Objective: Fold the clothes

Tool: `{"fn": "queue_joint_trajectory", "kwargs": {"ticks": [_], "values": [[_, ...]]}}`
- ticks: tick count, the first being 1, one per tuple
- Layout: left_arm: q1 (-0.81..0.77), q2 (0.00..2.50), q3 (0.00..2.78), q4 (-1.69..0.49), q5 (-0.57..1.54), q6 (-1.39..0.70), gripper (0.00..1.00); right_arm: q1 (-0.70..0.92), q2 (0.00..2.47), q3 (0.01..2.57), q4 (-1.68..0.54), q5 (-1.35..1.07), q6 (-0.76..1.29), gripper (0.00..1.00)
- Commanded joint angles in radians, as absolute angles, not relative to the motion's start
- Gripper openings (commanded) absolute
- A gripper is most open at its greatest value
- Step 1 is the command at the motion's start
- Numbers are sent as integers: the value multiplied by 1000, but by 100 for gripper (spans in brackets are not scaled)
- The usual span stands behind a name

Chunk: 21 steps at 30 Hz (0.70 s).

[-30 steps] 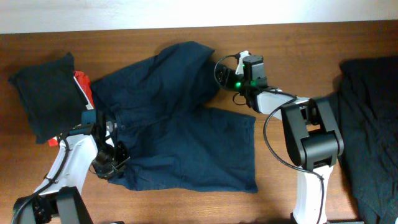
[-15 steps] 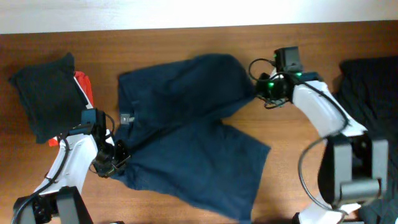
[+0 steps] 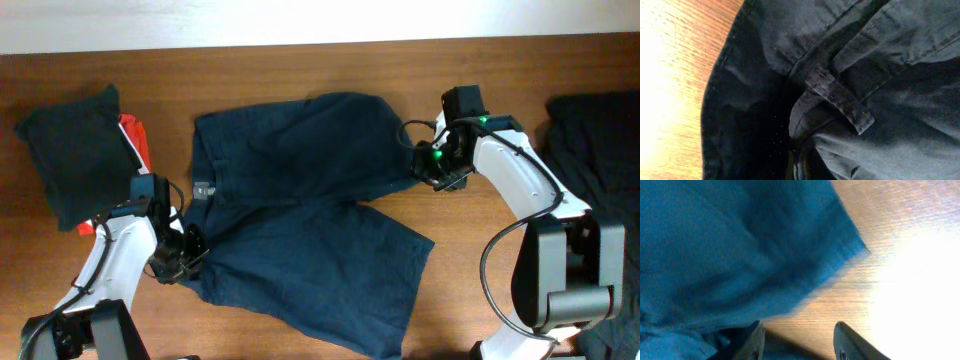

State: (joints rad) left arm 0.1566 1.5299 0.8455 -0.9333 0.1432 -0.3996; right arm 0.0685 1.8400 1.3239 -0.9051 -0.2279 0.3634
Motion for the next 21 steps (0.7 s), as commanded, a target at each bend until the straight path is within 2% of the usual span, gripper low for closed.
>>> {"fn": "queue_joint_trajectory", "kwargs": {"ticks": [1,2,3,4,5,8,11,14,15,19,21], "values": [[160,1531,854,-925,134,-387,11,33,1788,1324,-1042,-88,393,51],[160,1531,854,-929,134,-386,25,24,1765,1324,-1086,-81,418,52],[160,1531,854,-937,133,-386,55,14,1736,1323,-1135,-81,458,56],[160,1531,854,-953,134,-378,69,9,1710,1323,-1180,-81,489,67],[160,1531,854,-971,133,-359,75,6,1679,1323,-1252,-87,543,84],[160,1531,854,-993,134,-349,77,14,1620,1291,-1310,-170,544,87],[160,1531,854,-992,134,-349,77,58,1488,1137,-1248,-255,564,86],[160,1531,854,-986,134,-350,76,105,1456,1000,-1156,-259,567,80],[160,1531,854,-985,134,-350,77,144,1466,887,-1053,-257,586,80],[160,1531,854,-974,134,-350,77,150,1466,709,-749,-194,585,78],[160,1531,854,-970,134,-350,77,150,1466,642,-615,-202,585,73]]}}
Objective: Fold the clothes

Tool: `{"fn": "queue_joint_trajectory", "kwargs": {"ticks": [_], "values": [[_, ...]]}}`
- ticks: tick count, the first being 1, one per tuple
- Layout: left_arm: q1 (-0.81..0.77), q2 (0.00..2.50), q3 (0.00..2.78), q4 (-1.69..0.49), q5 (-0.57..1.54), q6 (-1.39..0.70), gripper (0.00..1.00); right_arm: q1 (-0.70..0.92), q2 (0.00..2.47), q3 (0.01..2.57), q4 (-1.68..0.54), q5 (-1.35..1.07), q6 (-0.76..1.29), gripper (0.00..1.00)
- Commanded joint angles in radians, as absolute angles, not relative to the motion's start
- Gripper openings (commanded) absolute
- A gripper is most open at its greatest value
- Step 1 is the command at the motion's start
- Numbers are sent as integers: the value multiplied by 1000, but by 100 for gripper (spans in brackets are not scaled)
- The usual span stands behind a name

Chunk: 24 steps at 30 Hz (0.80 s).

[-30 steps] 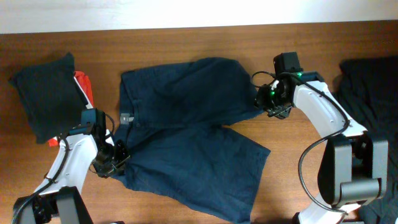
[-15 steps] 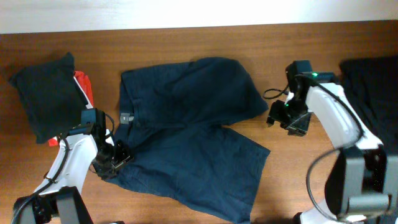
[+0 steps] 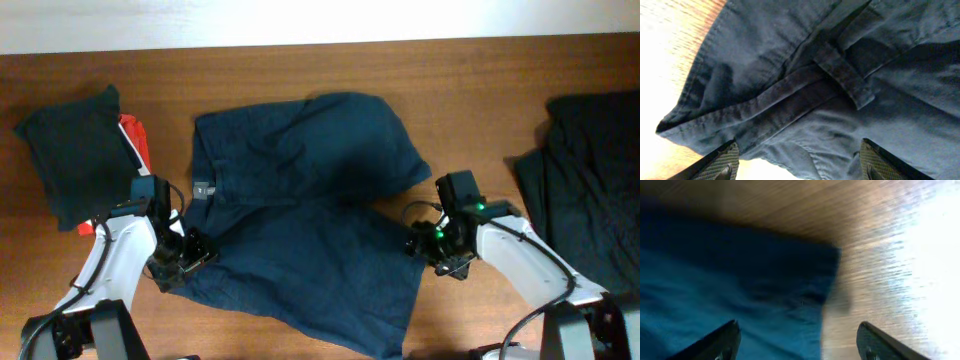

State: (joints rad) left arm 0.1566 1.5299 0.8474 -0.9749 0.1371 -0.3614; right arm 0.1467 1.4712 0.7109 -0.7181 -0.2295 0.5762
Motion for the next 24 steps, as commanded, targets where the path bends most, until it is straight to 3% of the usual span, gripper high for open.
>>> {"fn": "queue_joint_trajectory", "kwargs": {"ticks": [1,4,5,11,16,19,24], "values": [[160,1531,854,-966,134,-350,77,150,1467,627,-575,-202,585,67],[160,1531,854,-928,182,-350,77,150,1467,617,-470,-210,582,16],[160,1531,854,-917,192,-350,76,150,1467,617,-437,-196,581,4],[160,1531,854,-787,305,-350,76,15,1467,811,-369,-149,526,4],[160,1531,854,-697,353,-350,75,6,1472,868,-688,-69,476,4],[156,1531,854,-466,393,-350,70,6,1473,868,-888,81,497,4],[51,1570,854,-240,385,-350,67,6,1473,868,-1045,91,514,4]]}}
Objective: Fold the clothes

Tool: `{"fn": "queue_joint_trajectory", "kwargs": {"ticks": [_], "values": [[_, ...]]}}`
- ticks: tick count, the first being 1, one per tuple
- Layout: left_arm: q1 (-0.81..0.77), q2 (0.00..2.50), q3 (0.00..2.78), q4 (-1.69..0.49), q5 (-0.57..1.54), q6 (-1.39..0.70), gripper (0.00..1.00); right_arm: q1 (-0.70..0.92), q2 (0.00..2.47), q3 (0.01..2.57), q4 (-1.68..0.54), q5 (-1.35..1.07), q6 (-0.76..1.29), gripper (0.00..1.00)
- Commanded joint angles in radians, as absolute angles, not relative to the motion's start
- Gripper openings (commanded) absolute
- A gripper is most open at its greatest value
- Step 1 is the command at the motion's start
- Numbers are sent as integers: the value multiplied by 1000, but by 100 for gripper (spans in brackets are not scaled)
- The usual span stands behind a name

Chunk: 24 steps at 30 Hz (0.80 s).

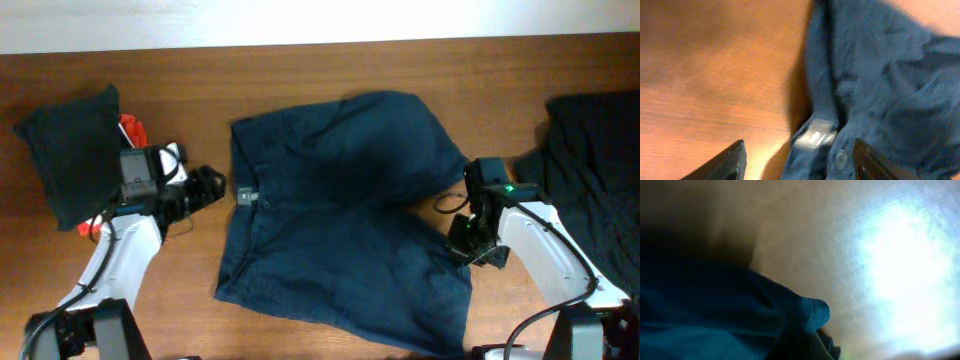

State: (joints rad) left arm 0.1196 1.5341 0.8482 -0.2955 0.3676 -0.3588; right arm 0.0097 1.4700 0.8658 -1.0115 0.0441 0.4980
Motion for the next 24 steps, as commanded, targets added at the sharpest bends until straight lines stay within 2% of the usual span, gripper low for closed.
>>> {"fn": "queue_joint_trajectory", "kwargs": {"ticks": [1,3,6,8,10,13,14,17,23,24], "values": [[20,1588,854,-206,385,-350,67,6,1473,868,-1061,89,514,4],[-28,1629,854,-146,383,-350,67,6,1473,868,-1079,84,513,4],[-65,1747,854,-33,370,-385,67,6,1473,868,-1089,83,513,14],[-65,1807,854,47,387,-418,67,6,1473,868,-1089,83,513,14],[-65,1827,854,125,482,-418,59,6,1473,868,-1086,83,513,15],[-65,1827,854,170,484,-418,58,6,1473,868,-1081,83,513,16],[-65,1827,862,185,486,-418,54,6,1473,868,-1077,83,513,19],[-44,1827,913,190,483,-418,49,6,1473,868,-1070,83,513,20],[-49,1827,983,88,467,-418,49,6,1473,868,-1061,83,513,21],[-61,1830,982,17,447,-418,49,6,1473,868,-1059,83,513,21]]}}
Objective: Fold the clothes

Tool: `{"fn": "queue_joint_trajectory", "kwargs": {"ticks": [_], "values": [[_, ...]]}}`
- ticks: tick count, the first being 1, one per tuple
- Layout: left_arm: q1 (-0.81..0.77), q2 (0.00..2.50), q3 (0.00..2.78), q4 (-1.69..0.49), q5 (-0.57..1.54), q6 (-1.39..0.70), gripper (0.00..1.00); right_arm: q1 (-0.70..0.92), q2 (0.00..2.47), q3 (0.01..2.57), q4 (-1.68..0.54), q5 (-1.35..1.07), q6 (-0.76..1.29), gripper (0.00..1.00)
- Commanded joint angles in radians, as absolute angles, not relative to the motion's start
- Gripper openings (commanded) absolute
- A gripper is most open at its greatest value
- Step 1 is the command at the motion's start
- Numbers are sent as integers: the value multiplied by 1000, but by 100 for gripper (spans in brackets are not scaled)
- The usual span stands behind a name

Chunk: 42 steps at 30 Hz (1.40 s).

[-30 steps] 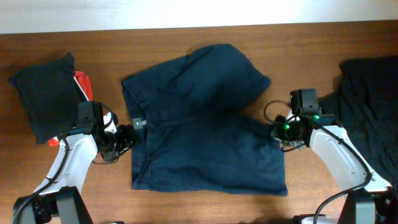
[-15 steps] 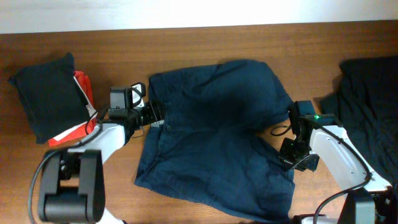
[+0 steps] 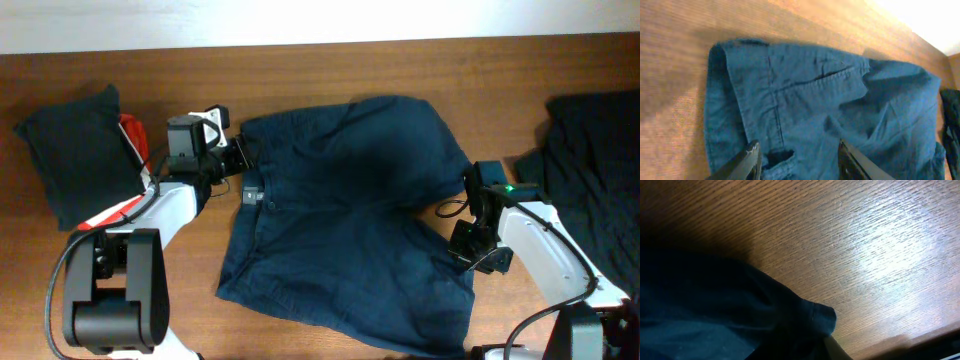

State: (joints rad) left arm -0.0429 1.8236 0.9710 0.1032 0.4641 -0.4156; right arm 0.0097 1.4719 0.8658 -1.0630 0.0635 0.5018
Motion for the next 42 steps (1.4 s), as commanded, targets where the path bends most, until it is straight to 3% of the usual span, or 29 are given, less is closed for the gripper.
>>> {"fn": "queue_joint_trajectory", "kwargs": {"ticks": [1,3,11,15,20,21,22,23,25,28,30,31,34,37,42], "values": [[-71,1835,982,-50,407,-418,49,6,1473,868,-1059,83,513,21],[-88,1857,982,-135,367,-418,49,6,1473,868,-1059,83,513,21],[-168,1952,983,-111,437,-433,49,6,1473,868,-1058,83,513,21],[-140,1952,985,-20,538,-433,39,6,1473,868,-1058,83,513,21],[-119,1951,985,-42,589,-433,36,6,1473,868,-1058,83,513,21],[-119,1951,985,-43,589,-433,29,6,1473,868,-1056,83,513,21],[-119,1951,985,-44,589,-433,12,6,1473,868,-1055,83,513,21],[-119,1951,985,-44,588,-433,1,6,1473,868,-1055,83,513,21],[-117,1951,985,-39,588,-432,1,6,1473,868,-1054,83,513,22],[-84,1937,985,-91,594,-432,1,6,1473,868,-1039,84,511,37],[-44,1895,986,-185,632,-414,1,-1,1473,875,-1012,88,505,65],[-6,1850,986,-271,632,-386,1,-19,1473,902,-992,87,496,71],[65,1765,986,-390,594,-342,1,-67,1473,1023,-897,27,402,73],[77,1751,985,-449,580,-342,1,-80,1481,1065,-698,-206,242,77],[70,1751,984,-583,490,-337,1,-78,1636,1065,-526,-277,252,77]]}}
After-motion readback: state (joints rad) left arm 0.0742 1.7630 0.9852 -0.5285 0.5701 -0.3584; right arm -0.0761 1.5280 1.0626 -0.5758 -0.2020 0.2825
